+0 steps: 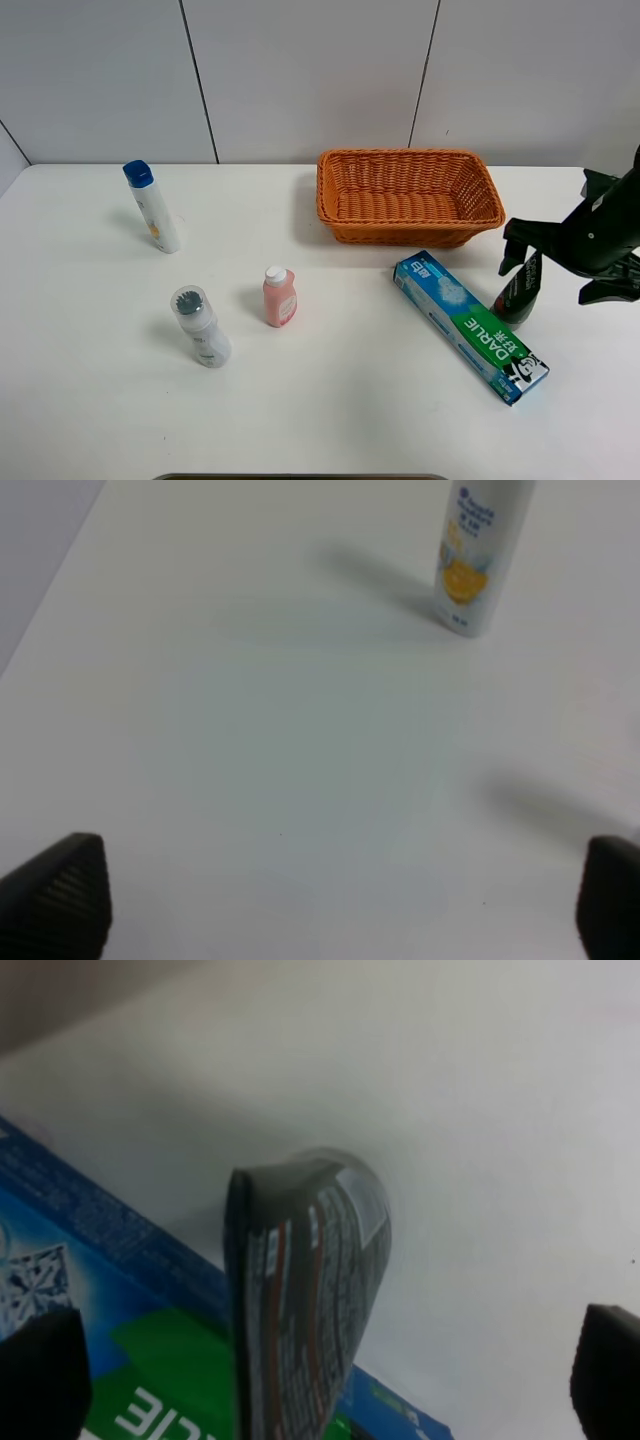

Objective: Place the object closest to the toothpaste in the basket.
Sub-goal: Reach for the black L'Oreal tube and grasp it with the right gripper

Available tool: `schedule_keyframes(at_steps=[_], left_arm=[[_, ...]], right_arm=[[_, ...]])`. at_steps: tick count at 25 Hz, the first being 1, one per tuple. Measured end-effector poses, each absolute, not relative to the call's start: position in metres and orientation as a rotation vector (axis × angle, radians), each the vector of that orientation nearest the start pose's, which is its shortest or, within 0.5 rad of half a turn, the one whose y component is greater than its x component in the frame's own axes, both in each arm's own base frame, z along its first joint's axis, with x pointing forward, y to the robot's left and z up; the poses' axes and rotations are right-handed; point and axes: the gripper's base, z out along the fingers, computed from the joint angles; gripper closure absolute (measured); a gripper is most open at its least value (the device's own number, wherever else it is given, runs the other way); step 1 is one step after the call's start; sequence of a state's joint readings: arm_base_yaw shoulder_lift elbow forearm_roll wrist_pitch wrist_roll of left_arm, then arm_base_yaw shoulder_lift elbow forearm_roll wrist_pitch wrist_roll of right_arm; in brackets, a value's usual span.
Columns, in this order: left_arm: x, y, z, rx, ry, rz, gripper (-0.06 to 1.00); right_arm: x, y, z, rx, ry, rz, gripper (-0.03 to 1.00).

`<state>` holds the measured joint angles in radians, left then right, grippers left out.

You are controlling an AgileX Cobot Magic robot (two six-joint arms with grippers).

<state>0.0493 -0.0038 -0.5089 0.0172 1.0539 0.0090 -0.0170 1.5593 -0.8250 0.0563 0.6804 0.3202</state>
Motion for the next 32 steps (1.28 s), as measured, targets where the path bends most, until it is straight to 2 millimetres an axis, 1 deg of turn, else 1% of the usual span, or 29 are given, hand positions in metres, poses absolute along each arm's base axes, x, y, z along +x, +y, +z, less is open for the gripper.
schedule_keyframes(at_steps=[7,16,25,27,28,32], left_arm=[[-0.006,0.001,0.28,-0.042,2.025,0.057,0.0],[-0.006,0.001,0.28,-0.042,2.025,0.056,0.0],[-0.006,0.001,0.28,-0.042,2.025,0.057,0.0],[-0.006,0.001,0.28,-0.042,2.025,0.057,0.0],[-0.006,0.001,0.28,-0.042,2.025,0.057,0.0],[-0.006,0.001,0.28,-0.042,2.025,0.057,0.0]], right_arm=[[0.278,-0.002,0.161,0.557,2.906,0.098,-0.02],[0.282,-0.002,0.146,0.562,2.93,0.09,-0.02],[0.283,-0.002,0.146,0.558,2.915,0.092,-0.02],[0.283,-0.002,0.146,0.557,2.915,0.092,0.01],[0.283,-0.002,0.146,0.555,2.915,0.092,0.04],[0.283,-0.002,0.146,0.555,2.915,0.092,0.24]])
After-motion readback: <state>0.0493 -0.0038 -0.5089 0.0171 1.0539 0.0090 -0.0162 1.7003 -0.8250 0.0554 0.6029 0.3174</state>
